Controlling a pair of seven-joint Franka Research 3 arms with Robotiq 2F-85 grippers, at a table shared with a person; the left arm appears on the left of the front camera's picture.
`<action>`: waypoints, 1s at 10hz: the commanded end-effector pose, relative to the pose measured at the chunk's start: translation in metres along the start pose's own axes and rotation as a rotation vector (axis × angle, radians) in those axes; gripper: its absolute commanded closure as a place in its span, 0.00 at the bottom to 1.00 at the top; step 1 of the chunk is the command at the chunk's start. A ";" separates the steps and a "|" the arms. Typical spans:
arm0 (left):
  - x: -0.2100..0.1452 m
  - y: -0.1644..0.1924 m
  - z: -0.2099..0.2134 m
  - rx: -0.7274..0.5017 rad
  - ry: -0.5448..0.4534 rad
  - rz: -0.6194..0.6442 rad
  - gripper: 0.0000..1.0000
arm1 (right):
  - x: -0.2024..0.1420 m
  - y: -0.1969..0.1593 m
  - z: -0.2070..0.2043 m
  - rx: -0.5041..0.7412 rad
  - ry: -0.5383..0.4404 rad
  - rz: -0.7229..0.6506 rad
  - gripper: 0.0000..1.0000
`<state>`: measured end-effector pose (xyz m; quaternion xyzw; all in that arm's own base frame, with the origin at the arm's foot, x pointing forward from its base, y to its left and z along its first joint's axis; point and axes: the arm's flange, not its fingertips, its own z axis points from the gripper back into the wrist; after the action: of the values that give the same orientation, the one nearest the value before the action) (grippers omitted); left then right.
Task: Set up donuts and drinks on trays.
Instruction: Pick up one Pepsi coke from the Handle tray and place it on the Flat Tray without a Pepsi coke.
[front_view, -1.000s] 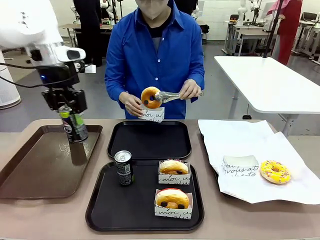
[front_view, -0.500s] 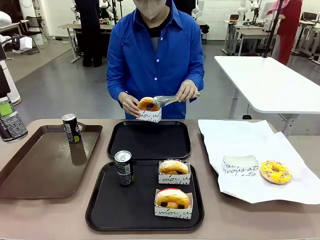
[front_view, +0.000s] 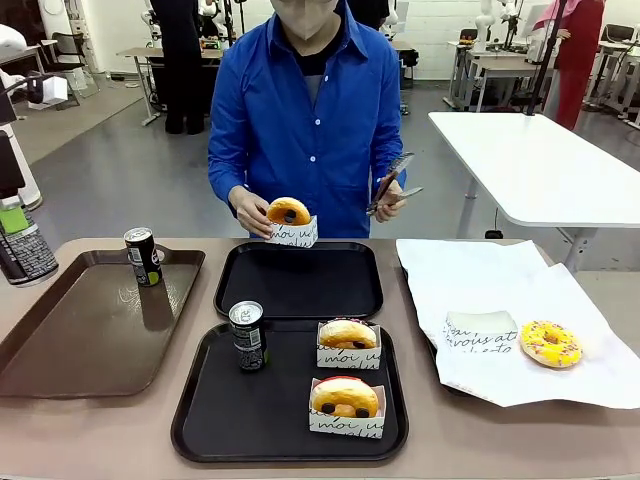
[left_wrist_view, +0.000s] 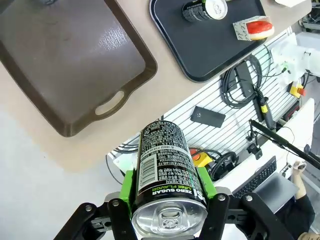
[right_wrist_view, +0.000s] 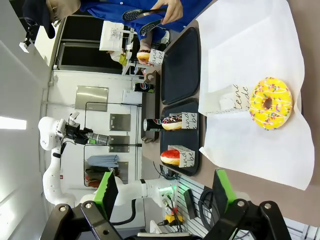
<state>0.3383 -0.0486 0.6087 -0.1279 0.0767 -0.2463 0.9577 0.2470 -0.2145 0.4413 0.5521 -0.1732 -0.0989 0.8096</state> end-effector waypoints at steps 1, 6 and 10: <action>-0.002 -0.002 0.002 -0.001 -0.001 -0.007 0.41 | 0.002 0.000 0.000 0.030 -0.012 0.019 0.00; -0.002 -0.002 0.002 -0.001 -0.001 -0.007 0.41 | 0.002 0.000 0.000 0.030 -0.012 0.019 0.00; 0.042 -0.010 -0.024 0.020 -0.060 -0.112 0.41 | 0.002 0.000 0.000 0.030 -0.012 0.019 0.00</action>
<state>0.3549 -0.0703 0.5923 -0.1227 0.0621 -0.2754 0.9514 0.2471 -0.2146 0.4413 0.5521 -0.1732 -0.0989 0.8096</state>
